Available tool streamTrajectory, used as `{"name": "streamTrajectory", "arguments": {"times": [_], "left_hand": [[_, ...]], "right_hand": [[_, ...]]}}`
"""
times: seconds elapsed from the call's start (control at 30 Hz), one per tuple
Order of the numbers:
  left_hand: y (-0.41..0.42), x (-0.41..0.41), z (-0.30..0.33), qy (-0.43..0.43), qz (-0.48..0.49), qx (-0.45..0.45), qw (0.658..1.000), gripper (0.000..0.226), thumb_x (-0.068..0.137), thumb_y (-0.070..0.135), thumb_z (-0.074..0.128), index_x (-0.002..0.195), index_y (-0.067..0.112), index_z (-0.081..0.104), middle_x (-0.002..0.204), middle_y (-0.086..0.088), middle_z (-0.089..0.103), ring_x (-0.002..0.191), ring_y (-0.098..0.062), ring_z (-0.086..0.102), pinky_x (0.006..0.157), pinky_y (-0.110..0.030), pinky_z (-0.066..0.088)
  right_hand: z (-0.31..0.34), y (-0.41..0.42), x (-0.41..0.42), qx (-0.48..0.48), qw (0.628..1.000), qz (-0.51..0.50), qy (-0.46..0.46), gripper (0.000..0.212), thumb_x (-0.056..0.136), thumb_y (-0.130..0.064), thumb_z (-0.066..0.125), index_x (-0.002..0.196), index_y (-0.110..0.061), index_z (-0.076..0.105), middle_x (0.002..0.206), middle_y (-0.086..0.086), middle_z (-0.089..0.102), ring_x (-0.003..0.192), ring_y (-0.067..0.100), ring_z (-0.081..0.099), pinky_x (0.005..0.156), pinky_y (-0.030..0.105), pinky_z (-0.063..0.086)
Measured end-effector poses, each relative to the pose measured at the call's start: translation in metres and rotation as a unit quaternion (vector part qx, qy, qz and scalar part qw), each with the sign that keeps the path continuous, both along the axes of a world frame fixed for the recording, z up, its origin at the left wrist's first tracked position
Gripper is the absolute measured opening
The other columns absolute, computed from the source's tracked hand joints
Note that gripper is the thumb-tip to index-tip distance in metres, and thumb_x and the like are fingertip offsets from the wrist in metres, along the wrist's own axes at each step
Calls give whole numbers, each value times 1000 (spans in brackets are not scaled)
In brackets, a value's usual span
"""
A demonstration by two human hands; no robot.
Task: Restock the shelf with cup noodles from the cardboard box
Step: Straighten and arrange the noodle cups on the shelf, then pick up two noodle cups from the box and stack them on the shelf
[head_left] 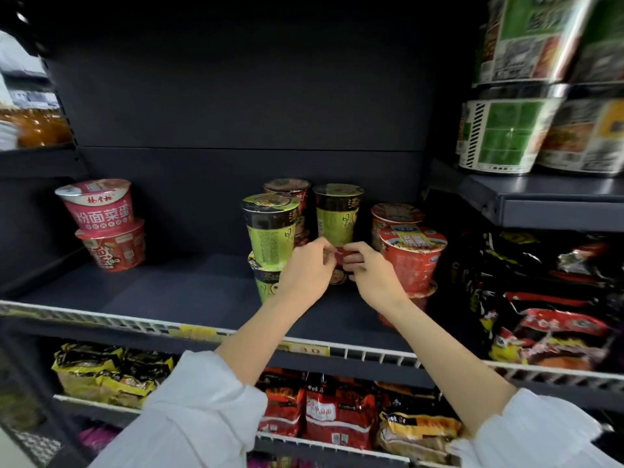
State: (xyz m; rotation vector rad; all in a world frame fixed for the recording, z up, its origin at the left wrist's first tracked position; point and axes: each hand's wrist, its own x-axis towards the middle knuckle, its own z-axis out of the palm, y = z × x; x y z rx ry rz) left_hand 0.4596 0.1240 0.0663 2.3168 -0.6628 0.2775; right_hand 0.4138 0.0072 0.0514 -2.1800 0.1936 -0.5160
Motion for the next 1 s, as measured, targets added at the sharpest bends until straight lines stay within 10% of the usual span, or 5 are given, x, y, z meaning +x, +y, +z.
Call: {"name": "streamTrajectory", "arguments": {"times": [0.33, 1.0], "left_hand": [[19, -181, -18, -191, -122, 72, 971, 21, 96, 26, 45, 108, 15, 58, 94, -1, 66, 84, -24, 63, 65, -35, 47], [-192, -516, -126, 26, -407, 227, 885, 26, 92, 26, 49, 112, 13, 59, 116, -9, 62, 105, -30, 59, 81, -39, 49]], "right_hand": [[3, 11, -207, -121, 986, -114, 2, 23, 97, -14, 48, 115, -15, 62, 103, 2, 68, 89, 14, 61, 77, 22, 48], [-115, -159, -594, -115, 881, -294, 352, 30, 93, -21, 54, 113, 1, 61, 114, 19, 63, 111, 34, 56, 88, 37, 42]]}}
